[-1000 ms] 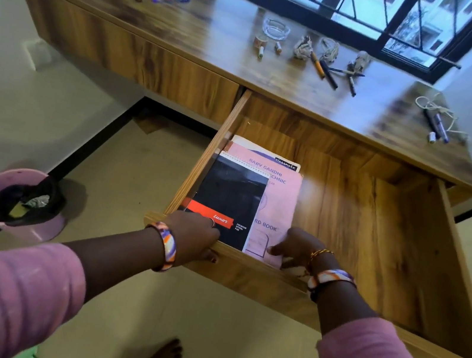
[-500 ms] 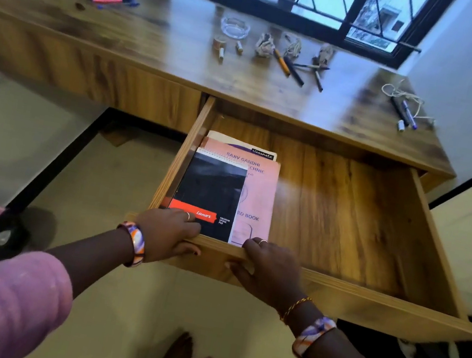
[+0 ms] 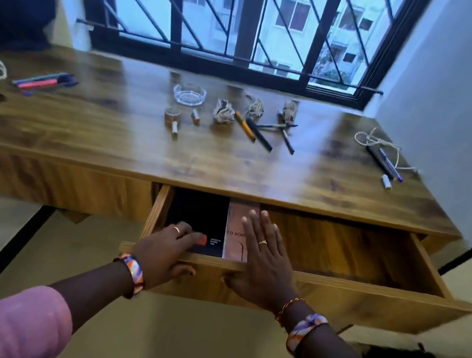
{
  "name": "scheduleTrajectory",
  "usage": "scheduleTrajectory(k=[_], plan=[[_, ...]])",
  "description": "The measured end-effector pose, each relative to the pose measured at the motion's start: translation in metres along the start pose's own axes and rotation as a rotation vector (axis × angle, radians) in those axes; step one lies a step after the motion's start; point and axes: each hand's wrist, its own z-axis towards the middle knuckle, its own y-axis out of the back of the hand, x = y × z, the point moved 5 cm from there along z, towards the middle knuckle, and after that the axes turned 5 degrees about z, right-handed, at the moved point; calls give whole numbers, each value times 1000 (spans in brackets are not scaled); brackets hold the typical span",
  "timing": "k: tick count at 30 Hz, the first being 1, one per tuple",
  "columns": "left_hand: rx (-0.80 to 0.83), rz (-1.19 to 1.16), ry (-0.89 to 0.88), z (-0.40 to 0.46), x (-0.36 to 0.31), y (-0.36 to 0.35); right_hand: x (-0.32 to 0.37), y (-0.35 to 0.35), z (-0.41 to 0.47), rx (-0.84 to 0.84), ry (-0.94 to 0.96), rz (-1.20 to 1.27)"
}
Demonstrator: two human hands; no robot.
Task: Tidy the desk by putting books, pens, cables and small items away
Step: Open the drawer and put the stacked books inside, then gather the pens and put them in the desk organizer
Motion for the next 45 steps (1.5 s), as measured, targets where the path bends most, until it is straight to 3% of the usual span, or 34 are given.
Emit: scheduleTrajectory(k=[2,5,9,12,16,19,23,31,34,39,45], plan=[[46,-60,106,23,17,0,-11,-4,22,17,-45,18],[42,173,125,60,34,4,-28,-14,53,52,-57,-30],[186,217,212,98,49,5,-43,-28,83,71,61,-130],[75,216,84,117,58,5,-47,-28,99,-114,148,-59],[-101,170,66,132,71,2,-50,-28,114,-331,158,15],[-284,206,-37,132,77,2,-53,-28,115,-378,209,3],[-383,188,-115,132,81,1,-55,-30,114,-400,226,-4],[-197,183,-317,159,80,13,-48,-24,118,-324,111,-12],[-124,-42,-337,180,80,25,-43,-21,124,-216,26,-75],[181,33,-344,208,72,8,-40,-10,135,-113,-80,-98],[75,-68,-307,213,82,5,-55,6,163,-2,-162,281]])
